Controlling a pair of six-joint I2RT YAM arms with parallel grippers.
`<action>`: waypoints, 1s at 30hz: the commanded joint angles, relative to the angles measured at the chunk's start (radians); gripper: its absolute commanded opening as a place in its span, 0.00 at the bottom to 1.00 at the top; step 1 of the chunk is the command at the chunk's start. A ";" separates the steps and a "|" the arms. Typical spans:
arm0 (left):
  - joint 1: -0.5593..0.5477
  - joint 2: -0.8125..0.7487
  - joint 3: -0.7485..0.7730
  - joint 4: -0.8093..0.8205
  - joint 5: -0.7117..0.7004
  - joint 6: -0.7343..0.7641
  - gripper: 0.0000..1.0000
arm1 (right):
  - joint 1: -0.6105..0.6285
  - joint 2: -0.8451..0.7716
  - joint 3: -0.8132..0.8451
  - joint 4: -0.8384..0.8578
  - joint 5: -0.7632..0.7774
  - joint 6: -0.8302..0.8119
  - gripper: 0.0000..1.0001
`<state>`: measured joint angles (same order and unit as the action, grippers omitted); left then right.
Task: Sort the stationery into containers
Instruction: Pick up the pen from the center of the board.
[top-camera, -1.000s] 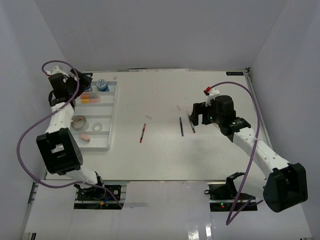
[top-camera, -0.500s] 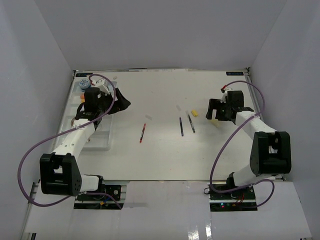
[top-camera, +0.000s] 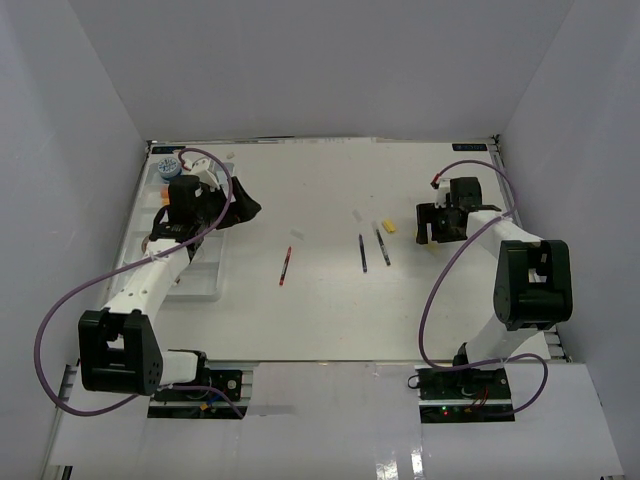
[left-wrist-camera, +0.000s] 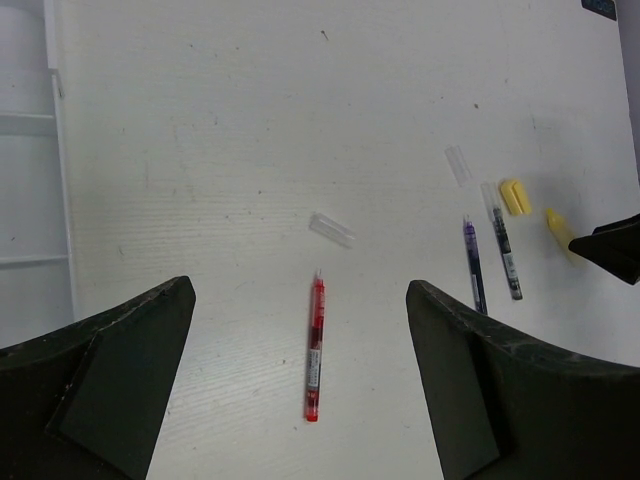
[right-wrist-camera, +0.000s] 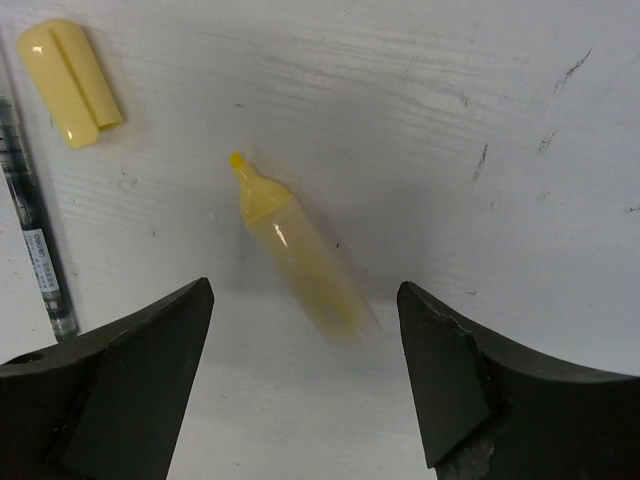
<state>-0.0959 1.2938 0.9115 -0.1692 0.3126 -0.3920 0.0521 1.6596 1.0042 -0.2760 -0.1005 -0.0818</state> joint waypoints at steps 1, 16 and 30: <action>-0.005 -0.048 0.012 -0.006 -0.004 0.007 0.98 | -0.006 0.006 -0.006 -0.031 0.011 -0.042 0.80; -0.005 -0.071 0.003 0.005 -0.012 -0.001 0.98 | 0.032 0.031 -0.064 -0.038 0.087 -0.009 0.67; -0.005 -0.093 -0.006 0.019 0.011 -0.010 0.98 | 0.084 -0.044 -0.131 -0.063 0.157 0.033 0.51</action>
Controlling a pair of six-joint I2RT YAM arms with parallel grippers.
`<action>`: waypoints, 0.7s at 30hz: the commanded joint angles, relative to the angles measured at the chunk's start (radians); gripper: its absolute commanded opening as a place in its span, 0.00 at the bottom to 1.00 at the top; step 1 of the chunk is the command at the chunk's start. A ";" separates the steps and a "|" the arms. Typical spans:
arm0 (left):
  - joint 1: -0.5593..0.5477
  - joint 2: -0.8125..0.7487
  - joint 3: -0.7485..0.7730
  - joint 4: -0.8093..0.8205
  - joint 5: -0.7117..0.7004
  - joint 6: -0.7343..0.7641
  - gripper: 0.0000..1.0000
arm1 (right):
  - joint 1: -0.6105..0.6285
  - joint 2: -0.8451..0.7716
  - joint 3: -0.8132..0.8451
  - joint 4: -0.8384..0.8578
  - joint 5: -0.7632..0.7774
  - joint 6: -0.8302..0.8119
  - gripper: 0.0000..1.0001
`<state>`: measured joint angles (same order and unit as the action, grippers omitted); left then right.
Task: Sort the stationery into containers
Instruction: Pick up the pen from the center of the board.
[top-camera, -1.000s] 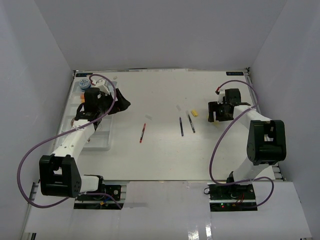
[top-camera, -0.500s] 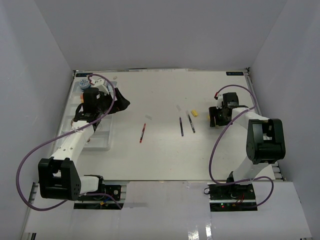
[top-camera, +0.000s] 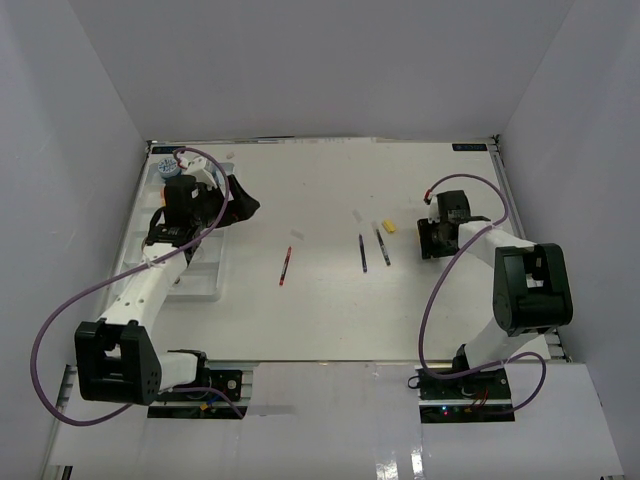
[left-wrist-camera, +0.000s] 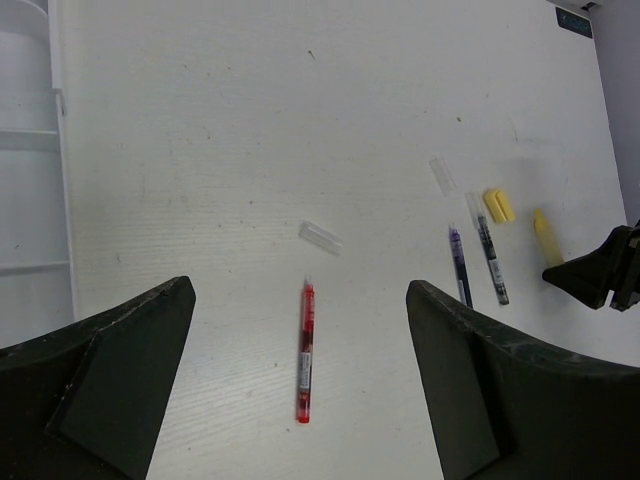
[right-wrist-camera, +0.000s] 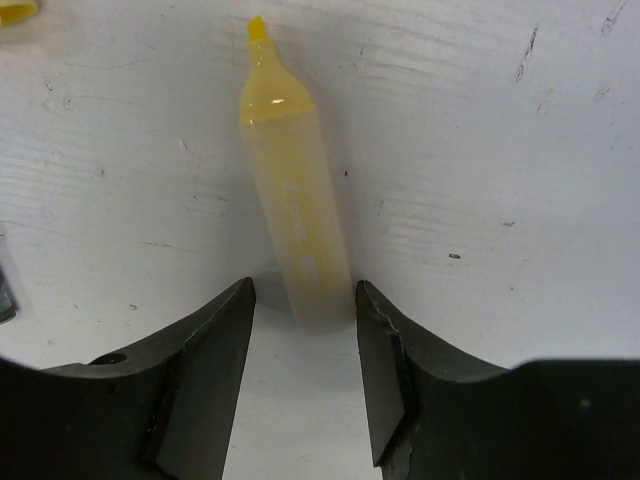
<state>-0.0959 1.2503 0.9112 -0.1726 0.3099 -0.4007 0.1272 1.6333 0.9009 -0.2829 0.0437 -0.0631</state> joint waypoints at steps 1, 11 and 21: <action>-0.004 -0.051 -0.008 0.021 0.014 -0.003 0.98 | 0.009 -0.023 -0.033 -0.056 0.013 0.014 0.50; -0.005 -0.054 -0.012 0.028 0.032 -0.003 0.98 | 0.009 -0.027 -0.048 -0.029 0.045 0.034 0.29; -0.039 -0.089 -0.015 0.059 0.213 -0.128 0.98 | 0.067 -0.199 -0.075 0.013 0.045 0.081 0.10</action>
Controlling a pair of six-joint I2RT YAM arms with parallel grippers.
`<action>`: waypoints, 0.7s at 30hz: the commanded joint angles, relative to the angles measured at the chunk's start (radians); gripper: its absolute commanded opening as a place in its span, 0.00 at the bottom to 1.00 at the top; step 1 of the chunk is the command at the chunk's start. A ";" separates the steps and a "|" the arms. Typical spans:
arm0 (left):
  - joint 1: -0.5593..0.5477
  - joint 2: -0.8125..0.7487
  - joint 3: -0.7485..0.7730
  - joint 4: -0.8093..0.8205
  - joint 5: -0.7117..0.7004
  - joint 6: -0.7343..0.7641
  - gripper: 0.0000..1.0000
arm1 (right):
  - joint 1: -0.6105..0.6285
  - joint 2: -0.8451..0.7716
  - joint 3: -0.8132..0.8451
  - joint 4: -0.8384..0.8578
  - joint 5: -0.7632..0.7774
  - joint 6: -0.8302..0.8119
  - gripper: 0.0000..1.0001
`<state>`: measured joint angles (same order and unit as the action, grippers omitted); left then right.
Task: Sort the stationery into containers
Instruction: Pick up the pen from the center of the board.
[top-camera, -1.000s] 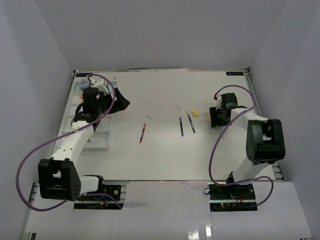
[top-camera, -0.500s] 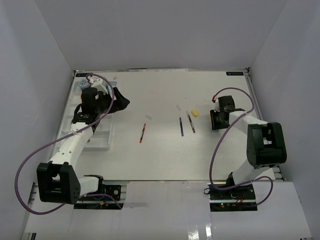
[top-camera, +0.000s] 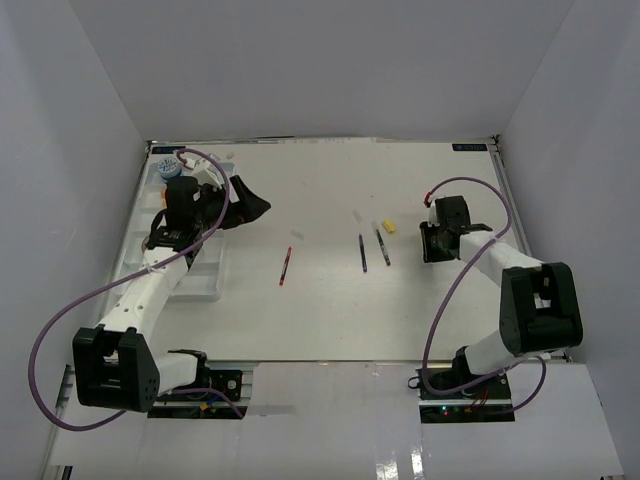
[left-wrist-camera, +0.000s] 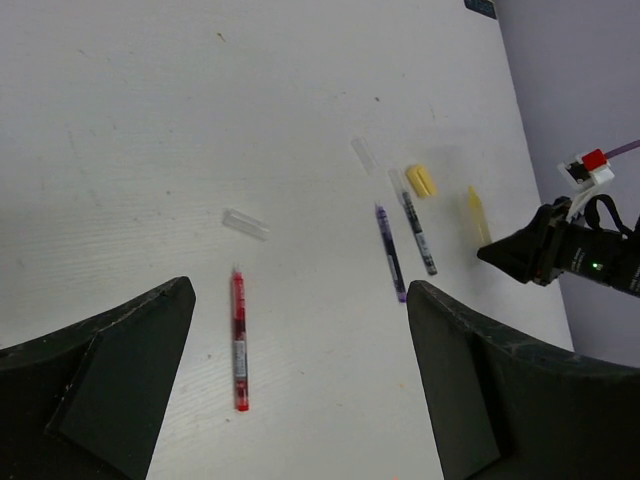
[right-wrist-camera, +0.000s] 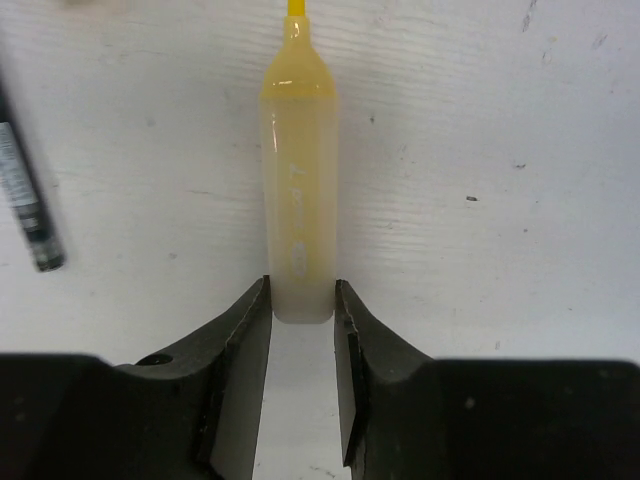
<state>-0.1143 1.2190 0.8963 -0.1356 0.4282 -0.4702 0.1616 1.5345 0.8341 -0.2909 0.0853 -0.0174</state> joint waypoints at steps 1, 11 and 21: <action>-0.025 -0.067 0.003 0.021 0.102 -0.091 0.98 | 0.048 -0.125 -0.013 0.030 -0.005 0.049 0.08; -0.252 -0.079 0.090 0.045 -0.020 -0.254 0.97 | 0.363 -0.414 -0.075 0.205 -0.036 0.166 0.08; -0.518 0.089 0.231 0.041 -0.272 -0.300 0.86 | 0.579 -0.496 -0.086 0.366 0.001 0.195 0.09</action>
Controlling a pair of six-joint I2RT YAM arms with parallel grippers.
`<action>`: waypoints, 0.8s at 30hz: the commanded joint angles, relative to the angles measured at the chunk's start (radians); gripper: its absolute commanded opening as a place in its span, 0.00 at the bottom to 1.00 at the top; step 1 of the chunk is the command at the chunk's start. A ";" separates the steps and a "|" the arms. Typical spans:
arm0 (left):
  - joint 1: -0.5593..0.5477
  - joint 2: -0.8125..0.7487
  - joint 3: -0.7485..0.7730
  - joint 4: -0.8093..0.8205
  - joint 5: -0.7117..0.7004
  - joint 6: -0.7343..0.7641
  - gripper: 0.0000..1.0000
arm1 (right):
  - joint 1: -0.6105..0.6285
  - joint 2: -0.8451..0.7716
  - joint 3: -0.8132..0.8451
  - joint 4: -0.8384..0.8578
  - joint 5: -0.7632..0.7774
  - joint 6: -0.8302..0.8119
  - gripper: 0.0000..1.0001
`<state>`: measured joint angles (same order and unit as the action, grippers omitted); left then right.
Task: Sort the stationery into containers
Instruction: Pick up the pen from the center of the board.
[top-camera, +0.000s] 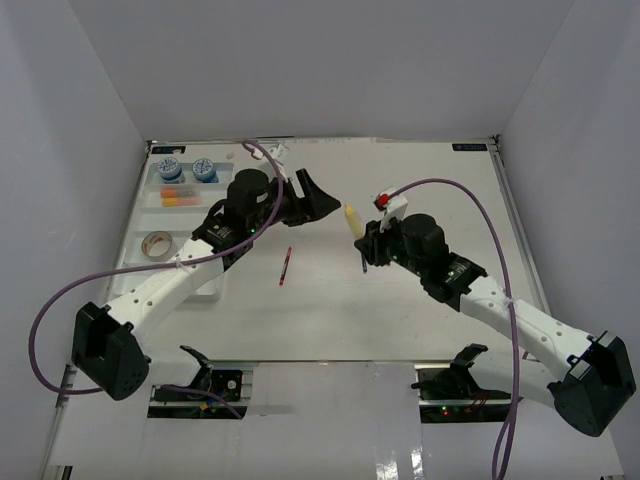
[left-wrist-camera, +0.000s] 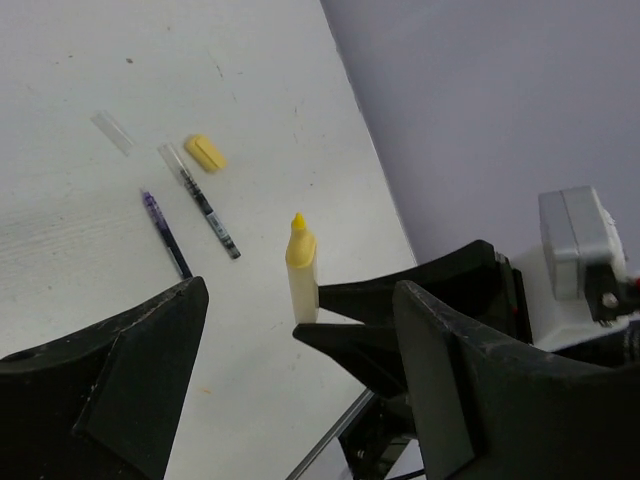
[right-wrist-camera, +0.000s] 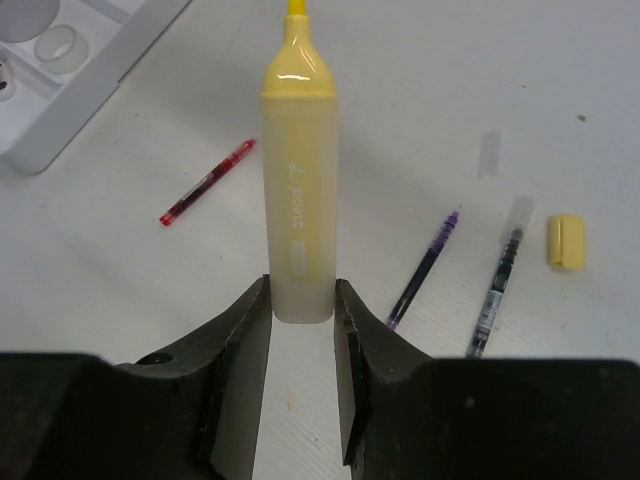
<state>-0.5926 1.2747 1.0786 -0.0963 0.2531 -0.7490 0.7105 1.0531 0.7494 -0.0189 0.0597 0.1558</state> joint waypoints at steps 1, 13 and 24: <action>-0.050 0.049 0.059 0.001 -0.104 -0.018 0.85 | 0.046 -0.013 0.001 0.096 0.032 0.019 0.09; -0.128 0.150 0.138 -0.039 -0.189 -0.003 0.51 | 0.107 -0.002 -0.015 0.140 0.080 0.010 0.11; -0.138 0.158 0.132 -0.034 -0.166 -0.006 0.20 | 0.110 -0.005 -0.018 0.154 0.078 0.019 0.14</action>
<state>-0.7231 1.4364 1.1828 -0.1291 0.0856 -0.7559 0.8139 1.0538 0.7357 0.0628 0.1246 0.1623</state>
